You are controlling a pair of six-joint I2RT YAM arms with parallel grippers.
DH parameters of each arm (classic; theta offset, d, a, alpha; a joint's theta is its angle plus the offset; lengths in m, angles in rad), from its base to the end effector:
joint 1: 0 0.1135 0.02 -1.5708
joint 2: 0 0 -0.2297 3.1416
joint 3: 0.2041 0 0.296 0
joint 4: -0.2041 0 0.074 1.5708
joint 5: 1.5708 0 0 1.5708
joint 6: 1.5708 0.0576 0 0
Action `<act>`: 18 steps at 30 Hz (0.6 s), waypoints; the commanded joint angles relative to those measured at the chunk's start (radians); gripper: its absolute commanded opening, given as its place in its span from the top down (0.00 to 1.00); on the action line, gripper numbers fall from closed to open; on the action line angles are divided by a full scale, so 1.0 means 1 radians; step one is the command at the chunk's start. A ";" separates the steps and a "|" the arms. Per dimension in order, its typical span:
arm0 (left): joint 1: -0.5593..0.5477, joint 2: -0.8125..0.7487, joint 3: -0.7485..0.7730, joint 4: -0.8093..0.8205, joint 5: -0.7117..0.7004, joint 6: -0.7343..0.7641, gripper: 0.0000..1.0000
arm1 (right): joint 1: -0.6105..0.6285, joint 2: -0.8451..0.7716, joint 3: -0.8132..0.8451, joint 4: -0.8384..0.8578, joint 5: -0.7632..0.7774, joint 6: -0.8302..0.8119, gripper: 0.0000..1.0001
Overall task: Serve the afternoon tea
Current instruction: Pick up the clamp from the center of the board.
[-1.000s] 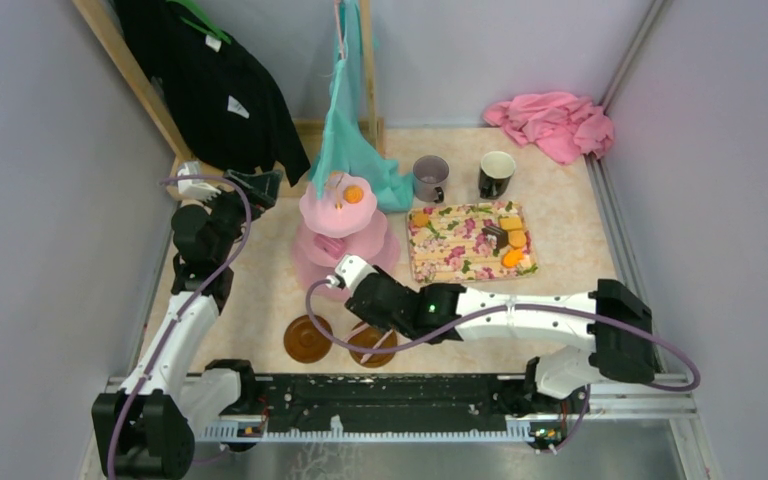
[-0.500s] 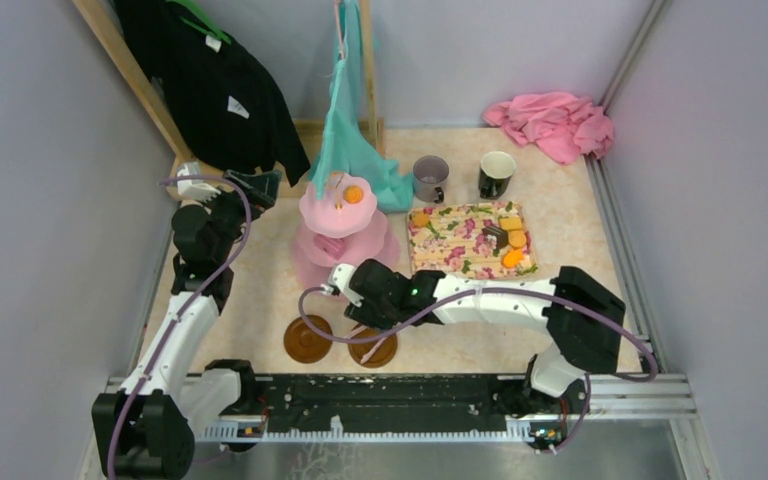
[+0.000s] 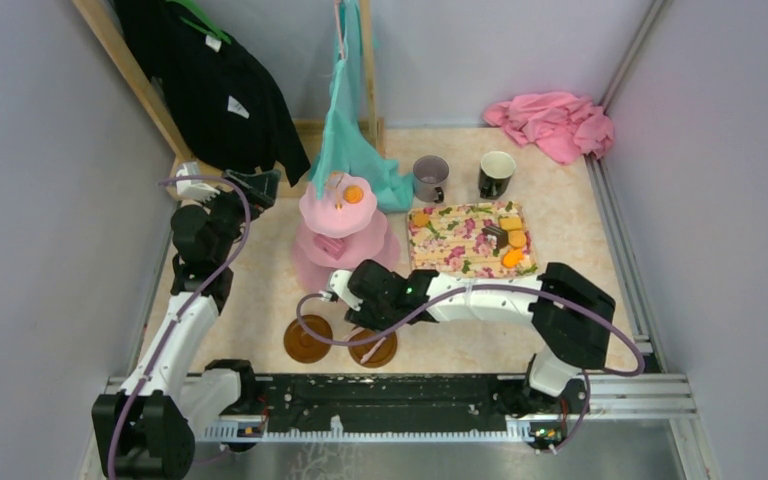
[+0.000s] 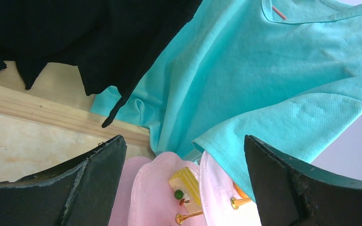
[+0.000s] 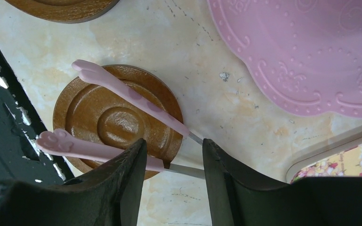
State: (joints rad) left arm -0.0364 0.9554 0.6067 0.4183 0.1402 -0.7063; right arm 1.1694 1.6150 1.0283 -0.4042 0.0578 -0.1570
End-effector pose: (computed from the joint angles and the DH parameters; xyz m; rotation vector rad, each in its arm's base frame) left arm 0.3105 -0.0194 0.2675 -0.3962 1.4907 -0.6990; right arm 0.1503 0.3456 0.1225 -1.5769 2.0548 0.3092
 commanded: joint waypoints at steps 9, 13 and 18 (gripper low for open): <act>0.012 -0.009 0.007 0.010 -0.004 0.005 0.01 | -0.034 0.081 0.036 0.059 -0.053 -0.044 0.58; 0.016 -0.003 0.008 0.013 0.001 0.003 0.01 | -0.047 0.100 0.049 0.056 -0.072 -0.049 0.65; 0.023 0.003 0.007 0.014 0.006 -0.003 0.01 | -0.051 0.110 0.058 0.054 -0.069 -0.054 0.77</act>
State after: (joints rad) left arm -0.0238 0.9565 0.6067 0.4187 0.1406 -0.7067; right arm 1.1271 1.7184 1.0336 -0.3820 0.0025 -0.1932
